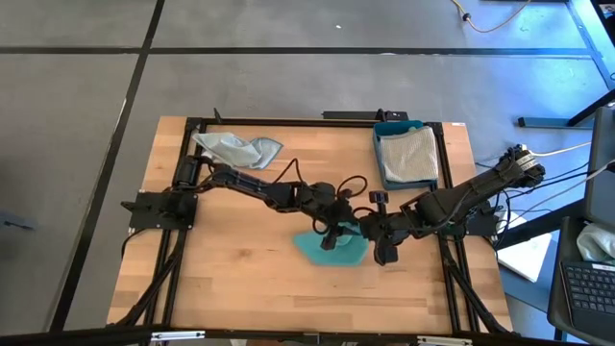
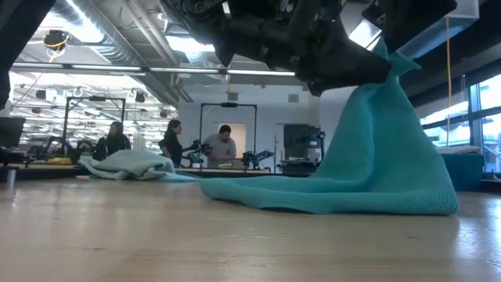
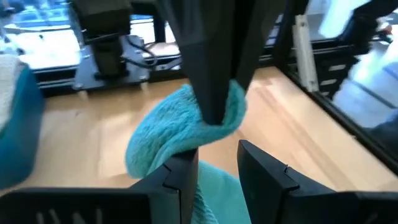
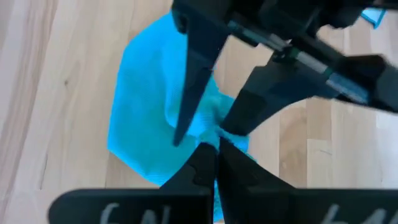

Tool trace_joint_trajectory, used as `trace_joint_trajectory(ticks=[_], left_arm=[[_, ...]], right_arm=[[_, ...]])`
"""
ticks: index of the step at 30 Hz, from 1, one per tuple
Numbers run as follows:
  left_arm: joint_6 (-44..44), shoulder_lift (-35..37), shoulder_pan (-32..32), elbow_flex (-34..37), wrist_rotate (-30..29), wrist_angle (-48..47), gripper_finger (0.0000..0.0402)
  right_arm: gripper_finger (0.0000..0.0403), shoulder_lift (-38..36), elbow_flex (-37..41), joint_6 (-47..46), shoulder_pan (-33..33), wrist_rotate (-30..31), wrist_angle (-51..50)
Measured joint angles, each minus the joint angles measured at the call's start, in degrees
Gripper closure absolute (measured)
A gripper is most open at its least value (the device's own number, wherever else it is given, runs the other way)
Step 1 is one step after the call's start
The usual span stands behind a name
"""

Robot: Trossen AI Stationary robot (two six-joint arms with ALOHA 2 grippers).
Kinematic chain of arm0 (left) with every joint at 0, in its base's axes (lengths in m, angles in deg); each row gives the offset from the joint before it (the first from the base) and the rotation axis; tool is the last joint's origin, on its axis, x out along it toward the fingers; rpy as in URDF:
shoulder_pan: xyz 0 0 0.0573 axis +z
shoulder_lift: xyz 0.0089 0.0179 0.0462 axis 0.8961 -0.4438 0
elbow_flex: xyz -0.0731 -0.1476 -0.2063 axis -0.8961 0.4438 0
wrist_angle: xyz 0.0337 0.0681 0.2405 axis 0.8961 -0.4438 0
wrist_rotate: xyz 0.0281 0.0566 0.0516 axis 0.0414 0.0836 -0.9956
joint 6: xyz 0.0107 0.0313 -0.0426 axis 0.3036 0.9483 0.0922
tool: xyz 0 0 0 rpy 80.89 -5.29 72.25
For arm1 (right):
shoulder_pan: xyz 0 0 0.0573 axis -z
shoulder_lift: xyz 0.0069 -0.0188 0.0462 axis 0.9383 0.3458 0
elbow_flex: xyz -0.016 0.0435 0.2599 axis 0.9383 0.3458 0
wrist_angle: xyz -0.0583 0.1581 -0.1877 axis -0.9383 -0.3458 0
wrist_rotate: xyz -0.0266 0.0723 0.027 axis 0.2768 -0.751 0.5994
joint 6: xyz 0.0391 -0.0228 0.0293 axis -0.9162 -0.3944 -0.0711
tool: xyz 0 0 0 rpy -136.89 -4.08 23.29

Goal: Fold microfiber towels
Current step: Fold the blue microfiber cloth

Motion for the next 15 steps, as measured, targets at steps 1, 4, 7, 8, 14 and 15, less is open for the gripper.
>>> trace_joint_trajectory(ticks=[1,4,7,8,14,15], left_arm=[[0.00,0.19,0.12,0.00,-0.40,-0.52,0.0295],[0.10,0.92,0.16,0.04,-0.90,-0.88,0.0295],[0.84,1.98,-0.09,0.04,-1.35,-0.69,0.0295],[0.92,2.17,-0.25,0.04,-2.03,-0.09,0.0295],[2.47,2.21,-1.47,0.04,-12.59,0.10,0.0295],[3.16,2.21,-1.68,0.02,-14.60,-0.86,0.0295]], right_arm=[[0.0395,0.00,0.00,-0.02,0.01,0.02,-0.40],[0.0395,0.00,-0.02,-1.04,-0.01,0.01,-1.60],[0.0395,0.00,-0.02,-1.94,-0.01,1.03,-2.39],[0.0395,0.00,-0.02,-2.16,-0.01,1.38,-2.37],[0.0395,0.00,-0.02,-3.26,-0.01,5.50,-1.84],[0.0395,0.00,-0.02,-3.88,-0.01,6.37,-1.78]])
